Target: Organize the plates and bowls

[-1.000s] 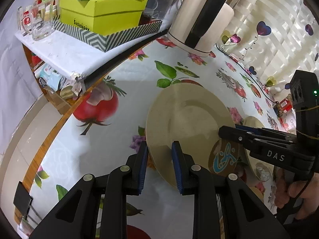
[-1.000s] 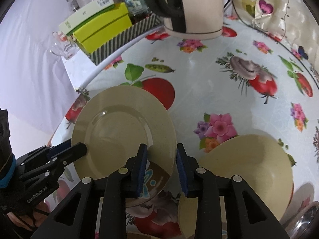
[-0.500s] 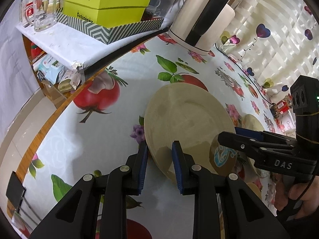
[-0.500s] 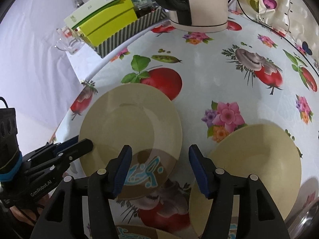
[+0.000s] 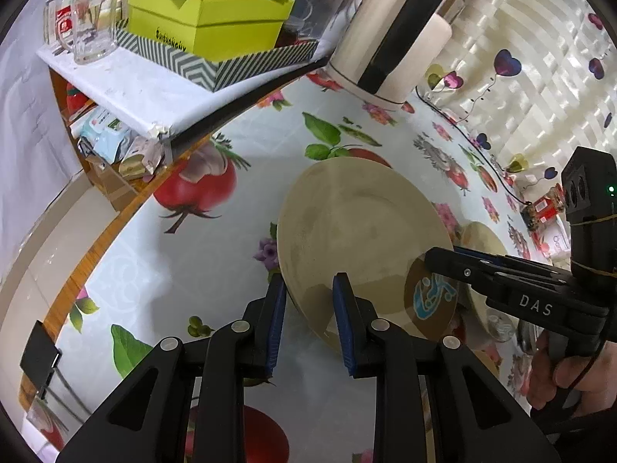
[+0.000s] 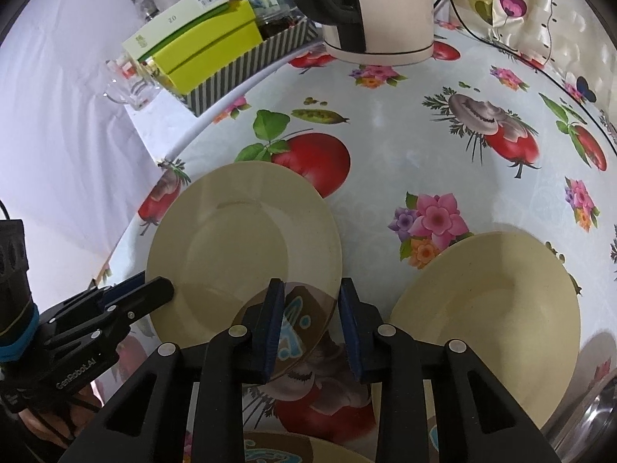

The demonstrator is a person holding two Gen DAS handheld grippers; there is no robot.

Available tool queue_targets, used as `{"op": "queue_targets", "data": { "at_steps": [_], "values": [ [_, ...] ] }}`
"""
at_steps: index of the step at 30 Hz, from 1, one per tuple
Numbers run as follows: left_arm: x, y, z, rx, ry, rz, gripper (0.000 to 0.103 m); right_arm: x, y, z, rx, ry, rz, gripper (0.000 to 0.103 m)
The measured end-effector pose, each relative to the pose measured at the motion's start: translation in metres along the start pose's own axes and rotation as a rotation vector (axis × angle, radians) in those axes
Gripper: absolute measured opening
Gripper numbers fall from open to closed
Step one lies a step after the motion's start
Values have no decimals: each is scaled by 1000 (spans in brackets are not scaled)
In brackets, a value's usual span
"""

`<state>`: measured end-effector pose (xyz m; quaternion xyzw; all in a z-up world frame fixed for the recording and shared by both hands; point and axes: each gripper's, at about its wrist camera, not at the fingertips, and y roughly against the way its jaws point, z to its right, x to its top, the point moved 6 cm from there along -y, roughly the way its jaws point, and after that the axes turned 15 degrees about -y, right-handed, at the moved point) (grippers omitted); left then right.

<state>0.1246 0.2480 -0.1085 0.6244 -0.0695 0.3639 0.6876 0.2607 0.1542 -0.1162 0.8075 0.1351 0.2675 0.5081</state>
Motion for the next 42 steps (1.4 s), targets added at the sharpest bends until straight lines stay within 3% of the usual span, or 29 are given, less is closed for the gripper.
{"op": "queue_targets", "data": {
  "at_steps": [12, 26, 42],
  "values": [
    [-5, 27, 29, -15, -63, 7, 26, -13, 36, 4, -12, -21, 35, 28],
    [-49, 45, 83, -91, -162, -56, 26, -80, 82, 40, -45, -109, 57, 28],
    [-92, 51, 110, -115, -231, -119, 26, -137, 94, 64, -86, -182, 46, 30]
  ]
}}
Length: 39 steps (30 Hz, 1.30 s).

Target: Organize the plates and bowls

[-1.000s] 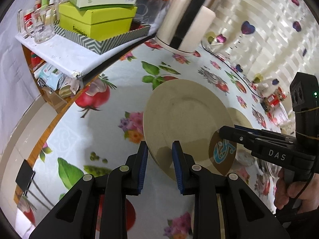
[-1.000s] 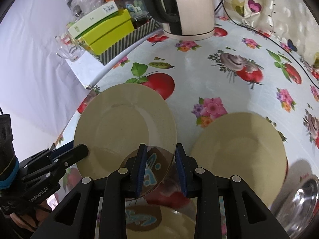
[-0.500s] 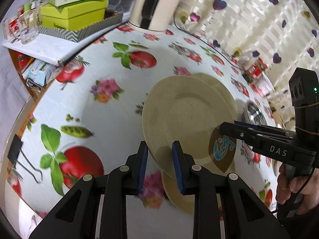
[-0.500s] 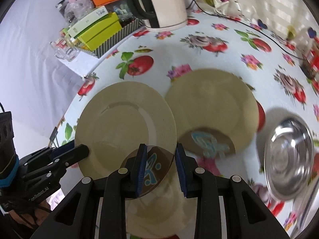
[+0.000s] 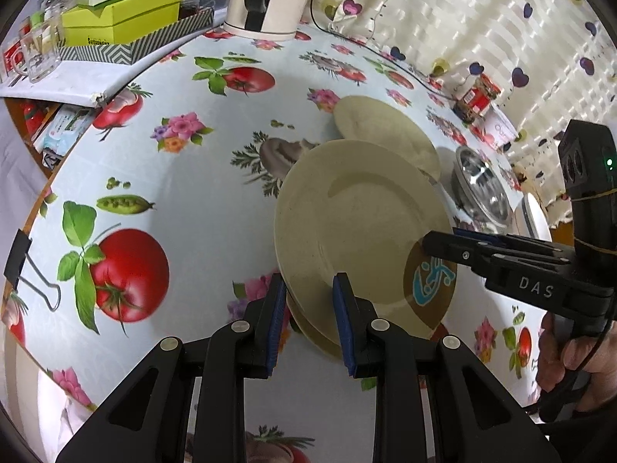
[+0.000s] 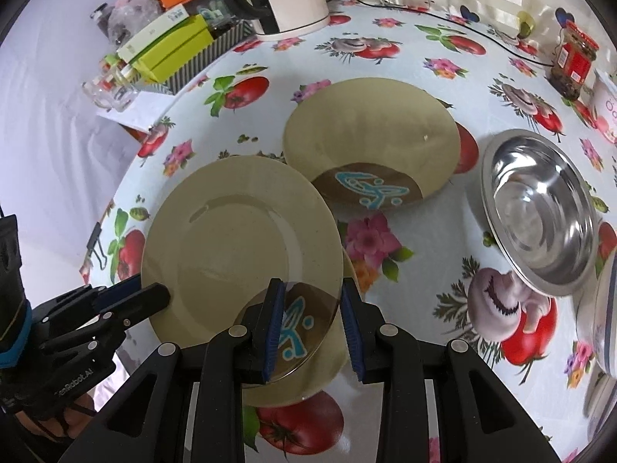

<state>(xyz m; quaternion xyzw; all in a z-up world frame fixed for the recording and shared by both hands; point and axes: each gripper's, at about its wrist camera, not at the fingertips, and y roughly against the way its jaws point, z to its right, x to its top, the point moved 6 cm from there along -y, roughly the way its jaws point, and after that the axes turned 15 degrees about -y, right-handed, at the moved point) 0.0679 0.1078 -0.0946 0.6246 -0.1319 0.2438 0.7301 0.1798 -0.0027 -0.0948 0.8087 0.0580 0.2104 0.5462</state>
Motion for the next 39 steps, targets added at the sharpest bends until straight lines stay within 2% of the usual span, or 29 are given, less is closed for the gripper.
{"op": "queue_targets", "data": {
  "at_steps": [16, 27, 35, 39],
  "values": [
    [-11, -7, 14, 17, -61, -46, 26, -21, 0, 13, -51, 8, -7, 31],
    [-9, -2, 3, 74, -63, -7, 28, -21, 4, 12, -52, 27, 41, 32],
    [-6, -7, 5, 66, -79, -10, 28, -22, 7, 12, -29, 13, 59, 27],
    [-1, 3, -3, 87, -58, 22, 28, -22, 14, 9, -12, 16, 76, 27]
  ]
}}
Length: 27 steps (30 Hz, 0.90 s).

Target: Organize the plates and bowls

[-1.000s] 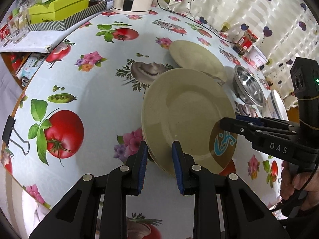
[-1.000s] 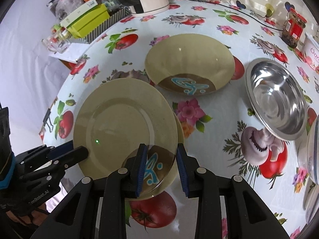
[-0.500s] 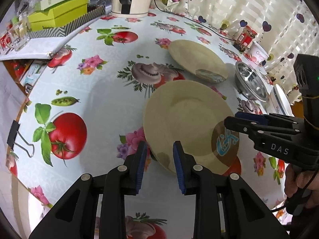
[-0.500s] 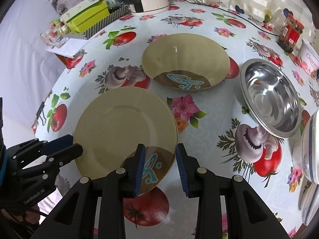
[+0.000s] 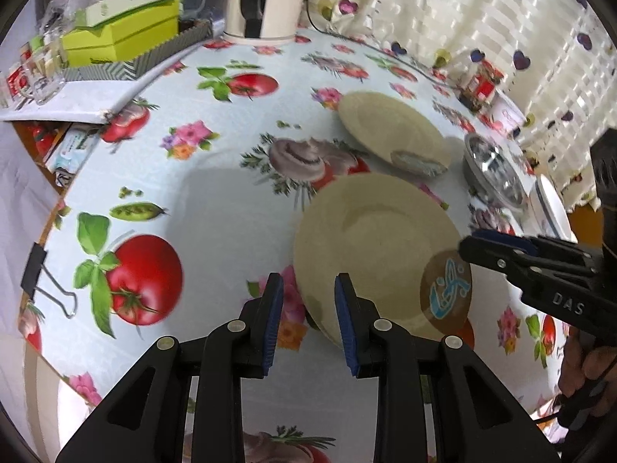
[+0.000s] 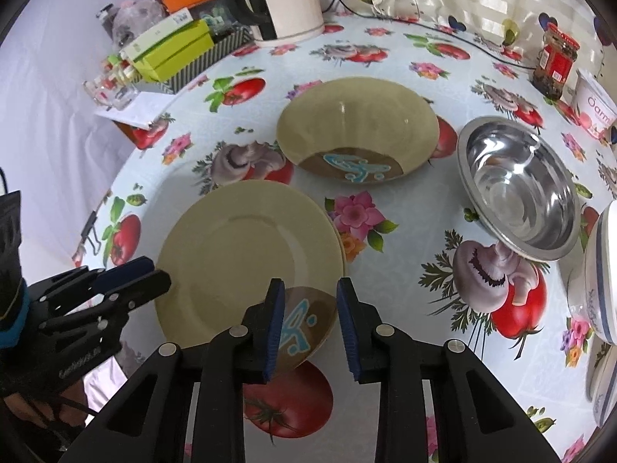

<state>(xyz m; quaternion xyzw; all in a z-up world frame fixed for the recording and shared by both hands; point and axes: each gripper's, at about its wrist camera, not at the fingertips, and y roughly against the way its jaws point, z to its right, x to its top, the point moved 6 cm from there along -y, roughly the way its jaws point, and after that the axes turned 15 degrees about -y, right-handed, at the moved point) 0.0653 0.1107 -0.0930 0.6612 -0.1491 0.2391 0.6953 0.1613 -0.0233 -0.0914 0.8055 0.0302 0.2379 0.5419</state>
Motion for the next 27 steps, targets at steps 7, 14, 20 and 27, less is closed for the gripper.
{"op": "queue_targets", "data": {
  "at_steps": [7, 14, 20, 27],
  "values": [
    [17, 14, -8, -4, 12, 46, 28, 11, 25, 1, 59, -11, 53, 28],
    [38, 16, -2, -42, 3, 74, 28, 27, 36, 3, 64, -24, 81, 29],
    [54, 6, 6, -72, -13, 64, 28, 35, 40, -1, 68, -26, 81, 39],
    [71, -3, 13, -92, -19, 50, 28, 53, 45, -1, 67, -20, 97, 39]
  ]
}}
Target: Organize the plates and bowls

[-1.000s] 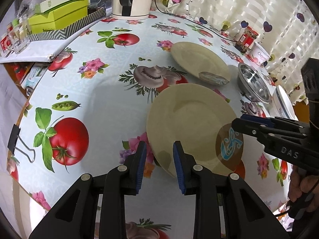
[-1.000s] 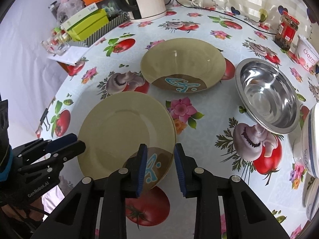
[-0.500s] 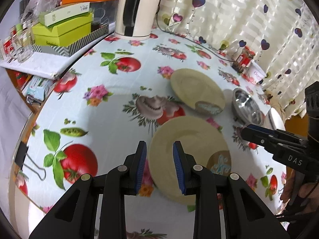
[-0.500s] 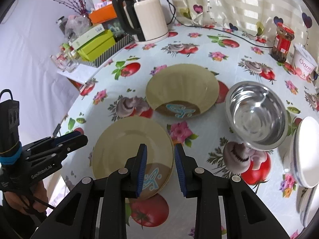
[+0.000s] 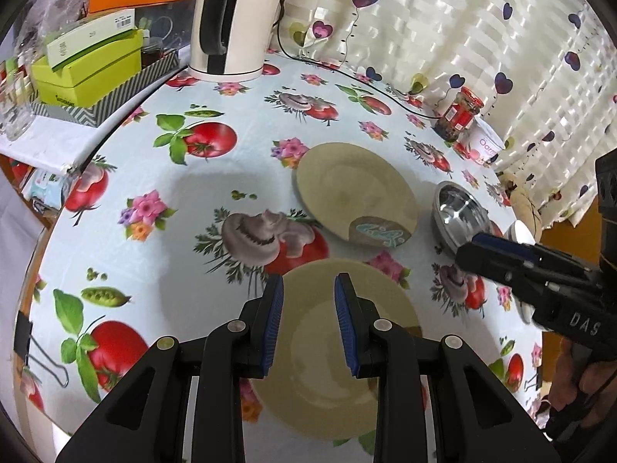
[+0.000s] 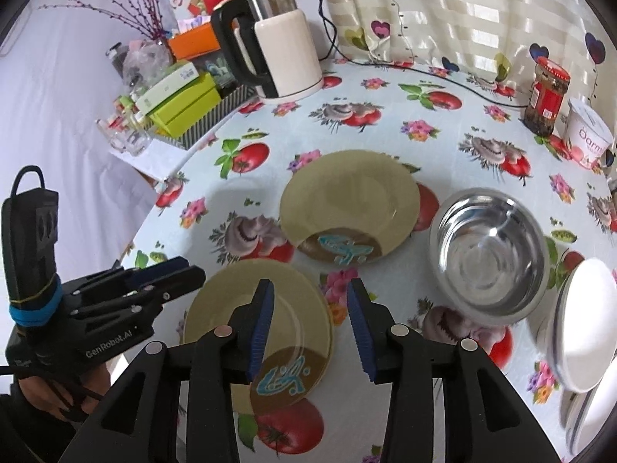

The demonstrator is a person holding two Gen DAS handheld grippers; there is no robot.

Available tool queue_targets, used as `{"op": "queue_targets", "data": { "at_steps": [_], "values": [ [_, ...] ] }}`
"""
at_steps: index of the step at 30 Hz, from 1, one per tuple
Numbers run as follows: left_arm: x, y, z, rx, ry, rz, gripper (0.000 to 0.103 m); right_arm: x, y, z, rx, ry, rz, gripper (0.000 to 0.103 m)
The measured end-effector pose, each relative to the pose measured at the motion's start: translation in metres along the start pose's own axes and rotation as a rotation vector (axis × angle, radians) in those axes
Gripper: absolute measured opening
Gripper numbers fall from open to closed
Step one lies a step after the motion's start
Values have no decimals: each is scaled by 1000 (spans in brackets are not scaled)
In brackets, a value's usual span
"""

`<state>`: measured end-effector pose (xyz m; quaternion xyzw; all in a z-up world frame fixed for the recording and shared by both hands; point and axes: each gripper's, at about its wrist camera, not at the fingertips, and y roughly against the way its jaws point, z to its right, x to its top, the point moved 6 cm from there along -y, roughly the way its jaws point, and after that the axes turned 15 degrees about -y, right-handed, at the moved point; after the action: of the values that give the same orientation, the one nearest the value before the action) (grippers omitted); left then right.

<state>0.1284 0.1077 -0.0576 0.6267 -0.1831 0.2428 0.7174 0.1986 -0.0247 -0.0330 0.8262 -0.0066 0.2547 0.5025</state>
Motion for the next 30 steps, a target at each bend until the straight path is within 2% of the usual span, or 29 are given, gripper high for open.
{"op": "queue_targets", "data": {
  "at_steps": [9, 19, 30],
  "values": [
    [26, -18, 9, -13, -46, -37, 28, 43, 18, 20, -12, -57, 74, 39],
    [45, -39, 26, -38, -56, -57, 28, 63, 20, 41, -39, -52, 70, 39],
    [56, -55, 16, -59, -26, -67, 28, 88, 10, 40, -33, -21, 63, 39]
  ]
}}
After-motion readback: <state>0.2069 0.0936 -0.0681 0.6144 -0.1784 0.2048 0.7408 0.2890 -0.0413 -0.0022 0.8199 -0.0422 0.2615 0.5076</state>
